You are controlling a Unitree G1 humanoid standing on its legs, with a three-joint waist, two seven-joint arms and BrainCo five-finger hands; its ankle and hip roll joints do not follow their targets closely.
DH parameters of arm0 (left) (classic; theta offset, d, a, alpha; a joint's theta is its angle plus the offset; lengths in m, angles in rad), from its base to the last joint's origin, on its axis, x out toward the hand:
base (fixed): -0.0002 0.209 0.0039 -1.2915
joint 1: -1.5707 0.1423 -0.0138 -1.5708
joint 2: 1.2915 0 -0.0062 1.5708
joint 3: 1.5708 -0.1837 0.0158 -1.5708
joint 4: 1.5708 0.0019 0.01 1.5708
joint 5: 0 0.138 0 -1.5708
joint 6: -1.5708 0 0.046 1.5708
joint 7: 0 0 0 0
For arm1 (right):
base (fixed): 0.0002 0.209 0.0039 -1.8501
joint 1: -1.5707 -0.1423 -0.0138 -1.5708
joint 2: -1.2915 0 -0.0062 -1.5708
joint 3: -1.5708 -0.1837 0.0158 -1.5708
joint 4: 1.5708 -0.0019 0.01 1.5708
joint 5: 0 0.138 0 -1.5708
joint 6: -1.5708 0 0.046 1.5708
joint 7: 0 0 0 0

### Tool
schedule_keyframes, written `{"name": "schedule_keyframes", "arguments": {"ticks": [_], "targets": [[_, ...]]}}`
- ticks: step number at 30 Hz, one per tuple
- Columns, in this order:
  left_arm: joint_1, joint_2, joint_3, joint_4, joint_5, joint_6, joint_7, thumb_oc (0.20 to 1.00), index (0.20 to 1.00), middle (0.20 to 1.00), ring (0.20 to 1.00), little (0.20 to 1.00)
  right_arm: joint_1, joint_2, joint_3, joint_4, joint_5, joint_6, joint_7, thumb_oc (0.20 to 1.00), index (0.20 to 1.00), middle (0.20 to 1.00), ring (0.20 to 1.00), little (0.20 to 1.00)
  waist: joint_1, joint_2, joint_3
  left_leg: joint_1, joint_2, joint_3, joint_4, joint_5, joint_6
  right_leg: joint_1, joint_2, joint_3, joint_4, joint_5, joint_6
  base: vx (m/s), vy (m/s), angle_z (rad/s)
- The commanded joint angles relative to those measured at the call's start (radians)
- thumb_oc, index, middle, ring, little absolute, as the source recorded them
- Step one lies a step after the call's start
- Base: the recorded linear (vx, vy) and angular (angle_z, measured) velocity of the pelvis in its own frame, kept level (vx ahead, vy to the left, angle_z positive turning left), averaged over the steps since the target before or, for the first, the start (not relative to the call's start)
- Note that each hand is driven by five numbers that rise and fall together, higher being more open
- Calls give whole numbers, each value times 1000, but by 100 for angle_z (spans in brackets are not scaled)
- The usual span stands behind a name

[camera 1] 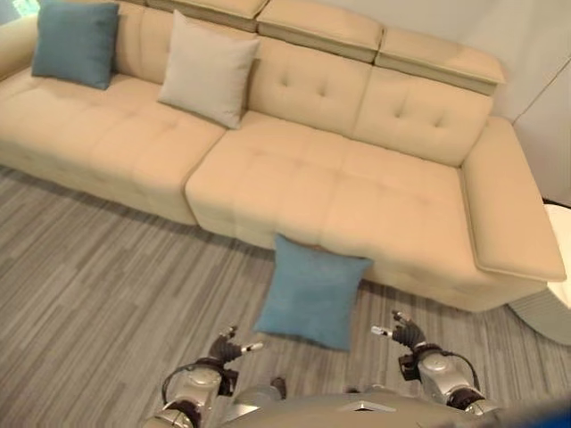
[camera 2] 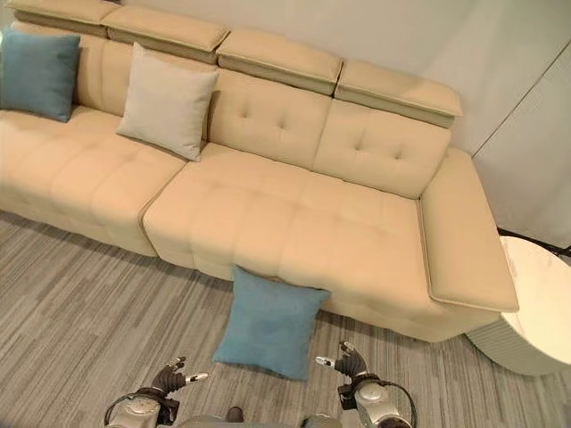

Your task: Pick up all the scattered cushions and arrange them neatly on the sofa.

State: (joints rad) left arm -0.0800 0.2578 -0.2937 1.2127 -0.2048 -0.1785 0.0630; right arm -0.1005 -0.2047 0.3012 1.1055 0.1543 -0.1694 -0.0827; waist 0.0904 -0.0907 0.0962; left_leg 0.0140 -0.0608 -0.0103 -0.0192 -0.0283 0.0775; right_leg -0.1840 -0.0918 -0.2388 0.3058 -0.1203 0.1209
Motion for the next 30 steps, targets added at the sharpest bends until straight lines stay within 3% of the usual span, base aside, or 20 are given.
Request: {"name": "schedule_keyframes", "arguments": {"ticks": [1,2,6,7,8,11,12,13,18,21,23,25,27,30], "targets": [[-12,-24,13,1,16,-21,-2,1000,1000,1000,1000,1000,-23,-24,4,-33,22,-39,-4,1000,1000,1000,1000,1000,3,11,19,-17,-13,-108,48,-2,-72,76,19,60,-154,126,13,200,-136,88],[0,-28,20,1,14,-23,-3,1000,1000,1000,1000,1000,-11,-27,-3,-31,18,-39,-2,1000,1000,1000,1000,1000,17,1,12,-18,-18,-109,57,-11,-86,112,-2,3,-207,144,14,198,-153,95],[14,-32,22,-4,14,-20,-10,1000,1000,1000,1000,1000,6,-38,-13,-34,32,-44,-4,1000,1000,1000,1000,1000,9,-7,13,-48,-13,-83,149,-37,-119,154,0,-34,-251,135,3,80,-104,61],[15,-38,27,-6,1,-19,-9,1000,1000,1000,1000,1000,0,-49,-12,-34,37,-46,-8,1000,1000,1000,1000,1000,13,-9,34,-104,15,-25,261,-26,-151,191,0,-66,-280,135,-11,21,-71,63],[16,-39,28,-7,-4,-19,-9,1000,1000,1000,1000,1000,-3,-49,-10,-33,37,-45,-9,1000,1000,1000,1000,1000,18,-9,38,-111,21,-23,275,-20,-154,199,3,-70,-285,131,-14,21,-71,52],[22,-32,26,-14,-13,-21,-5,1000,1000,1000,1000,1000,-8,-50,-2,-45,42,-46,-10,1000,1000,1000,1000,1000,24,-8,39,-130,32,-16,214,-19,-144,211,9,-66,-296,118,-13,77,7,13],[24,-31,25,-13,-10,-22,-3,1000,1000,1000,1000,1000,-9,-51,0,-47,38,-48,-12,1000,1000,1000,1000,1000,25,-7,35,-146,31,-20,184,1,-141,211,13,-60,-298,113,-12,159,70,1],[25,-26,26,-5,-2,-22,-1,1000,1000,1000,1000,1000,-10,-52,6,-71,35,-50,-9,1000,1000,1000,1000,1000,29,-7,36,-192,31,-39,139,59,-145,212,30,-34,-283,92,-17,158,87,4],[28,-19,29,2,8,-21,-3,1000,1000,1000,1000,1000,-10,-45,1,-74,29,-50,-6,1000,1000,1000,1000,1000,19,-9,23,-161,27,-53,90,69,-131,200,24,-20,-234,80,-13,96,103,-35],[22,-12,22,2,13,-22,-6,1000,1000,1000,1000,1000,-12,-37,-2,-75,23,-46,-4,1000,1000,1000,1000,1000,13,-7,15,-123,16,-45,74,48,-104,173,-11,-5,-168,80,9,91,243,-26],[22,-6,22,-16,13,-25,0,1000,1000,1000,1000,1000,-29,-33,3,-98,7,-41,-8,1000,1000,1000,1000,1000,26,3,26,-95,14,-7,80,24,-78,136,-67,-42,-72,112,44,45,257,-42],[17,2,21,-36,5,-28,-1,1000,1000,1000,1000,1000,-38,-28,11,-119,1,-44,-8,1000,1000,1000,1000,1000,29,10,35,-83,12,-4,82,18,-68,114,-88,-36,-8,137,53,30,133,-85],[16,11,25,-49,-1,-31,3,1000,1000,1000,1000,1000,-40,-29,11,-129,0,-47,-10,1000,1000,1000,1000,1000,43,10,32,-77,15,4,75,9,-68,128,-128,-84,-61,145,45,16,27,-23],[15,8,24,-43,0,-35,0,1000,1000,1000,1000,1000,-40,-36,13,-125,4,-51,-7,1000,1000,1000,1000,1000,46,2,27,-91,10,1,90,4,-76,157,-113,-62,-148,133,40,26,-51,-11]]}}
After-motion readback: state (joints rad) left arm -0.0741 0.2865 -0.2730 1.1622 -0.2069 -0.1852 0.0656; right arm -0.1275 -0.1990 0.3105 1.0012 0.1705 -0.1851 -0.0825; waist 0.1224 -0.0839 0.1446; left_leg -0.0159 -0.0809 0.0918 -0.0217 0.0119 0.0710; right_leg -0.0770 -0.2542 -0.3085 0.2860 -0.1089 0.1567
